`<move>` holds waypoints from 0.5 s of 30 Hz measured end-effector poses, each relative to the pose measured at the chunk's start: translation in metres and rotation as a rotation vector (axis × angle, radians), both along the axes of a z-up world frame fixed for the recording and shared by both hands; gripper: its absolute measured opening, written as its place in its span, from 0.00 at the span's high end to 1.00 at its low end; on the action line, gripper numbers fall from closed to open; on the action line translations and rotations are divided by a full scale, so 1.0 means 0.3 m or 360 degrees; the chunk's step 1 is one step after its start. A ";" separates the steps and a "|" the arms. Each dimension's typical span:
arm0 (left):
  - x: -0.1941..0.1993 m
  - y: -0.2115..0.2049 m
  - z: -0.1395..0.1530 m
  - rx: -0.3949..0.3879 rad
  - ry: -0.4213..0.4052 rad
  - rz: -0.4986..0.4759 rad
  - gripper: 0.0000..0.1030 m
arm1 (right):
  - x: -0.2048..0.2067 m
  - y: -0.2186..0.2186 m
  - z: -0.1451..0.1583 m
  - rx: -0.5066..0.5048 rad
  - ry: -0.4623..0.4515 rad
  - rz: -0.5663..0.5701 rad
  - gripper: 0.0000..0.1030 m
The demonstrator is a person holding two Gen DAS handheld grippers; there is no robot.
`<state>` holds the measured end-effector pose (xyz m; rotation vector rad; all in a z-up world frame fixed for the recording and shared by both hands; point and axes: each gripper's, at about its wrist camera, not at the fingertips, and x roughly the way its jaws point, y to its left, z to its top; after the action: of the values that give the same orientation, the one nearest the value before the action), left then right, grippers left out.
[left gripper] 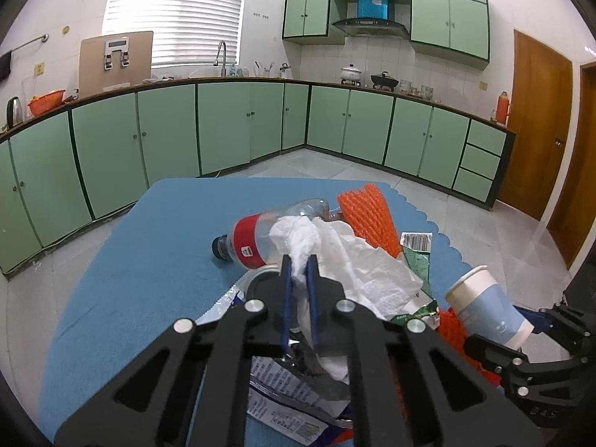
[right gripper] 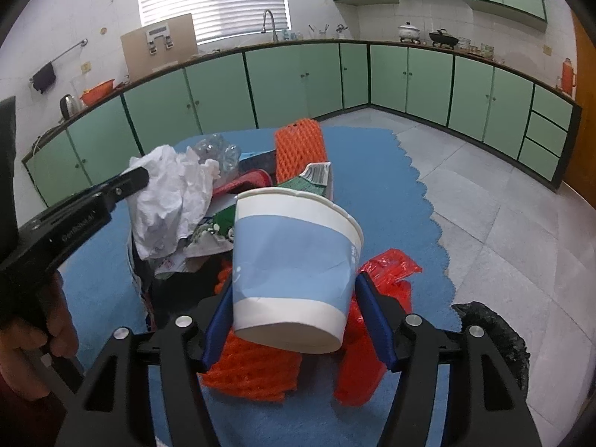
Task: Collect trash
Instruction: 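Carry cup and tissue over the black bin and open both tools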
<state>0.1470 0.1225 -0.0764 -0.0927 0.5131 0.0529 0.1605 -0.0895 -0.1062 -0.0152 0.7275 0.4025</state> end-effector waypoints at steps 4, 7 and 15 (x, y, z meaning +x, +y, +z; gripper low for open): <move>-0.034 0.004 0.027 -0.0013 -0.0042 0.0002 0.96 | -0.017 -0.006 0.032 0.0026 -0.0048 0.0012 0.43; -0.066 0.011 0.065 -0.0031 -0.0092 0.0002 0.96 | -0.030 -0.010 0.061 0.0049 -0.0091 0.0020 0.44; -0.124 -0.019 0.192 -0.0051 -0.0233 -0.0057 0.97 | -0.061 -0.084 0.179 0.0132 -0.0221 -0.0017 0.44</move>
<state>0.1097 0.1168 -0.0188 -0.1176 0.3690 0.0027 0.1421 -0.1147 -0.0524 0.0385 0.5735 0.4167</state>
